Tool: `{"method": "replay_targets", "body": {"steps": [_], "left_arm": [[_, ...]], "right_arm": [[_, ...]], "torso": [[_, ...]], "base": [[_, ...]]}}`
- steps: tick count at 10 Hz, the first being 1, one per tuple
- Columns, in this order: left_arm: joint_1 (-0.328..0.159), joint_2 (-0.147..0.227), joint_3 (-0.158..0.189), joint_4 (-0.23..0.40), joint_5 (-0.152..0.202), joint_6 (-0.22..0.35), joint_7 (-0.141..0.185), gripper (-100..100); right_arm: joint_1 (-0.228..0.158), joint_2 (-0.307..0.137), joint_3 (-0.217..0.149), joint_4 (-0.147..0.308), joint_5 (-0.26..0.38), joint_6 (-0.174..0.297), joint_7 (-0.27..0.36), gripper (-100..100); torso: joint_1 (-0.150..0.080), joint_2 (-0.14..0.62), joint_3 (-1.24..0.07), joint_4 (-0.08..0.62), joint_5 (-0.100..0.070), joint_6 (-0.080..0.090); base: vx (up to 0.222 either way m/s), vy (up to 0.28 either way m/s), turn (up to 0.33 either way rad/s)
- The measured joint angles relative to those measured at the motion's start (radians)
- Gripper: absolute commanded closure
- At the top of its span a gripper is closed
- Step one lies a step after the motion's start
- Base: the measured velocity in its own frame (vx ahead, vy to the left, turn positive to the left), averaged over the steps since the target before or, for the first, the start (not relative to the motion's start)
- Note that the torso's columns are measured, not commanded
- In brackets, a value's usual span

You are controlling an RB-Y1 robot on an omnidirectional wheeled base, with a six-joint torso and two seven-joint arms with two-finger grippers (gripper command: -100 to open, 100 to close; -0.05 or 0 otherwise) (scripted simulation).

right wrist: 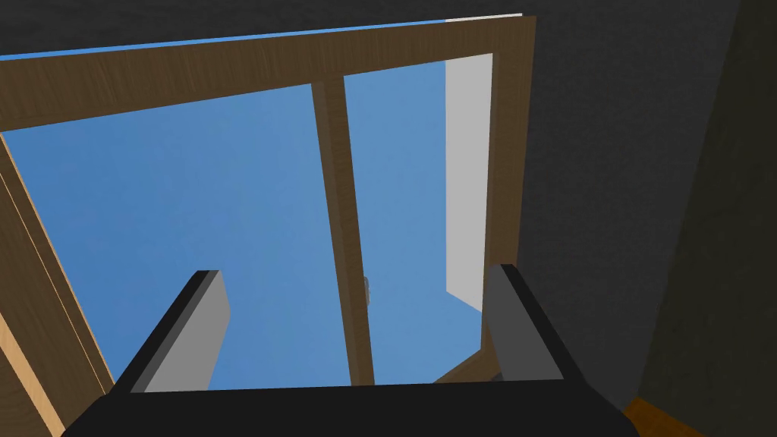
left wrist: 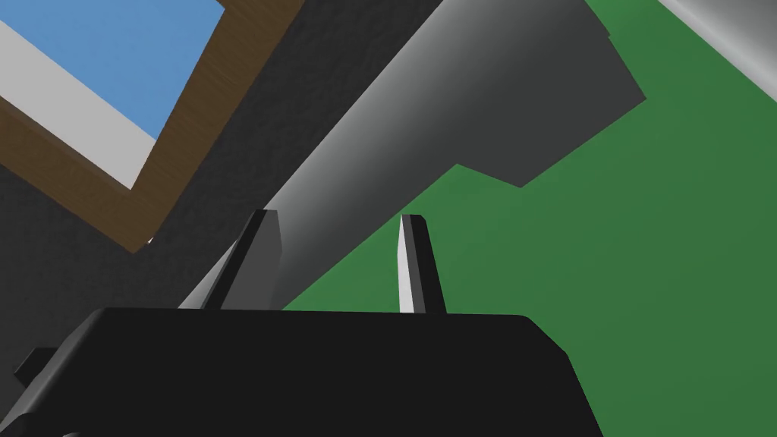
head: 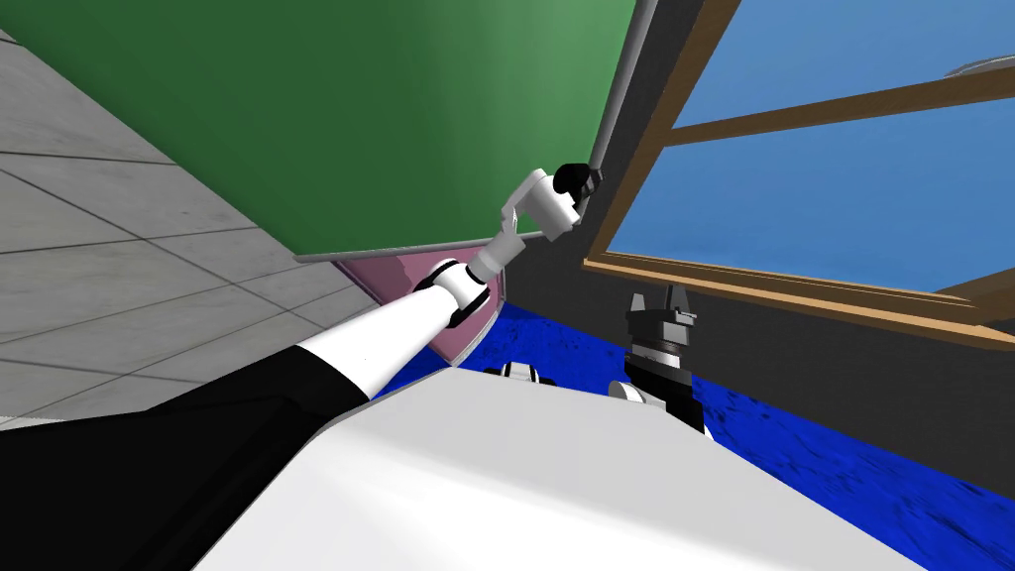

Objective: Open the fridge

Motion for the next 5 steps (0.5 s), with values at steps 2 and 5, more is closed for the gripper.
{"method": "replay_targets", "body": {"steps": [2,5], "left_arm": [[0.001,-0.009,-0.010,-0.025,0.008,0.004,0.001,100],[-0.001,-0.044,-0.039,-0.066,0.029,0.008,0.010,100]], "right_arm": [[0.000,0.000,0.000,0.000,0.000,0.000,0.000,0],[0.000,0.000,0.000,0.000,0.000,0.000,0.000,0]], "torso": [[0.003,0.003,0.001,-0.001,-0.001,0.002],[0.006,-0.002,-0.002,-0.001,0.002,-0.001]], "base": [[-0.181,0.095,-0.067],[-0.164,0.140,-0.074]]}}
